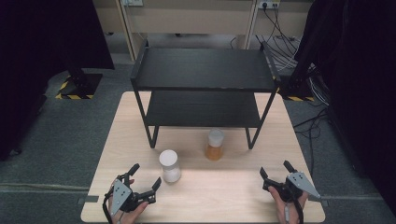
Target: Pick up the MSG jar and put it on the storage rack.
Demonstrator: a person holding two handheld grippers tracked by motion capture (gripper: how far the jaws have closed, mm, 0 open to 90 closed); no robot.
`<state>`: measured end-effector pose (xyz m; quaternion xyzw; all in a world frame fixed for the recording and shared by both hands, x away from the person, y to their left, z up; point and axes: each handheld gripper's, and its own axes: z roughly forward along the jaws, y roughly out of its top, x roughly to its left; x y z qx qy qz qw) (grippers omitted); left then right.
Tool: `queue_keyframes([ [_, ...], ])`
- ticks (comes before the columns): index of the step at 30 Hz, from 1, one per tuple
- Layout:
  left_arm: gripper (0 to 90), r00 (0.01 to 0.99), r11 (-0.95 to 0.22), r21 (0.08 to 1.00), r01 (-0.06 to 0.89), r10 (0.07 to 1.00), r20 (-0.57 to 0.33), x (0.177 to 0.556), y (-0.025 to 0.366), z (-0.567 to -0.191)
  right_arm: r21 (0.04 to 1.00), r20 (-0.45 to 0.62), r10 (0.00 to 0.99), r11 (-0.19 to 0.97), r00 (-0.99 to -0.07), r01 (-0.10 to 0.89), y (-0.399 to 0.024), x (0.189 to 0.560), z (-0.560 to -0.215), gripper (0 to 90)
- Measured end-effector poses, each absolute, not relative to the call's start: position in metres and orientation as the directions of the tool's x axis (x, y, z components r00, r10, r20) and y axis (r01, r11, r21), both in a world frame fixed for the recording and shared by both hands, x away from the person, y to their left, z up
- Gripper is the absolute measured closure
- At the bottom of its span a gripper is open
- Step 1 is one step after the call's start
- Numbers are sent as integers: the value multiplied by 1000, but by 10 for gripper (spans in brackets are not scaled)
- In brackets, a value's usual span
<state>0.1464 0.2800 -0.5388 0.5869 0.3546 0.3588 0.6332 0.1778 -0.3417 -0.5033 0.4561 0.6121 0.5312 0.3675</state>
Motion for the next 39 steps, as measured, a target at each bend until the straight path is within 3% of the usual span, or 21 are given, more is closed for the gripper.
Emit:
queue_keyframes([
  [6, 58, 512, 30, 999, -45, 859, -2, 146, 277, -536, 986, 36, 950, 16, -311, 165, -342, 177, -504, 9],
  [18, 58, 546, 72, 997, -32, 837, -43, 150, 273, -531, 986, 44, 952, 8, -303, 168, -341, 177, -504, 9],
  [39, 98, 588, 19, 998, 57, 808, -49, 186, 260, -511, 986, 35, 952, 16, -303, 165, -340, 177, -504, 14],
])
